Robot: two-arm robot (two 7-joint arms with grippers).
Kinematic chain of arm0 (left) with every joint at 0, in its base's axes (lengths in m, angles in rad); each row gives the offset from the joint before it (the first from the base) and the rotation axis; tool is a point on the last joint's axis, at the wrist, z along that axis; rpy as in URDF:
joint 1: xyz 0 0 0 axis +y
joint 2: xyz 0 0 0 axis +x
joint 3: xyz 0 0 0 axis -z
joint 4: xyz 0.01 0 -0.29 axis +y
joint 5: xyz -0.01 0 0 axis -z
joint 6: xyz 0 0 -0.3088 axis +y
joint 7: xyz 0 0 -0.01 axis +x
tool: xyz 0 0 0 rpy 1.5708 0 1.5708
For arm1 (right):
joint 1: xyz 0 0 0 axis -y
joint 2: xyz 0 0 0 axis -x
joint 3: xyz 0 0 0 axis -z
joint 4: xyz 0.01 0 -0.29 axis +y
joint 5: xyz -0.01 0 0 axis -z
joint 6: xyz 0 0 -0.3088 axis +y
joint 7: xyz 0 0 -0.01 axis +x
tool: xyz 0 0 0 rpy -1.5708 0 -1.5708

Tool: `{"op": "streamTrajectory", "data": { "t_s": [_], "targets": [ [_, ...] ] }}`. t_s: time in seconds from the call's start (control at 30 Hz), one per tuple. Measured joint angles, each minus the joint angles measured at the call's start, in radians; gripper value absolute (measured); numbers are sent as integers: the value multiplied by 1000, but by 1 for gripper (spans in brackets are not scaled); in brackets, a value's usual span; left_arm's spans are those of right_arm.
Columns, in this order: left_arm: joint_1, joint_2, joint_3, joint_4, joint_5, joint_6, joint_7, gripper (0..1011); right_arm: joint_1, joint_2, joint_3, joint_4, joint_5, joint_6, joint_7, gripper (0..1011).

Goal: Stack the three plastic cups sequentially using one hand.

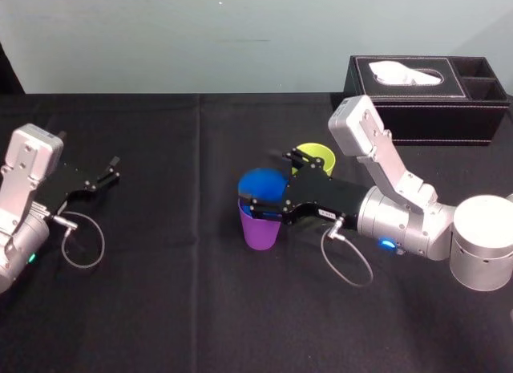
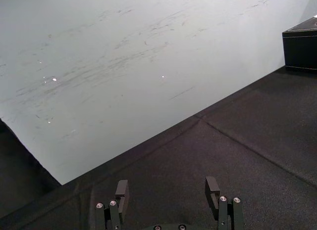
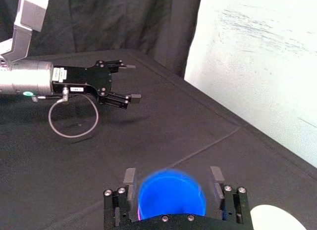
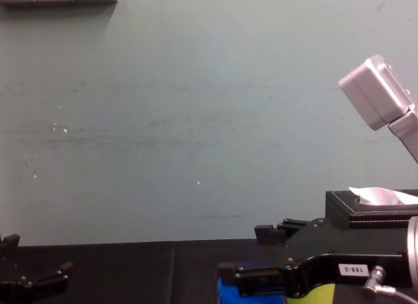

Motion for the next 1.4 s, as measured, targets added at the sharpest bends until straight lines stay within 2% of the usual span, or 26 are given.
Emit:
{"op": "streamTrajectory", "data": {
  "t_s": [0.03,0.17,0.67,0.9,1.03,1.4],
  "targets": [
    [0,0,0,0,0,0,0,1011,0,0,0,0,0,0,0,952],
    [0,0,0,0,0,0,0,1011,0,0,0,-1,0,1,0,1003],
    [0,0,0,0,0,0,0,1011,-1,1,1,-3,0,1,-1,1000],
    [0,0,0,0,0,0,0,1011,-50,21,45,-56,7,-14,-40,1000],
    [0,0,0,0,0,0,0,1011,-96,39,88,-93,22,-20,-66,1002],
    [0,0,0,0,0,0,0,1011,-205,74,198,-122,66,-41,-106,1002]
  ]
}}
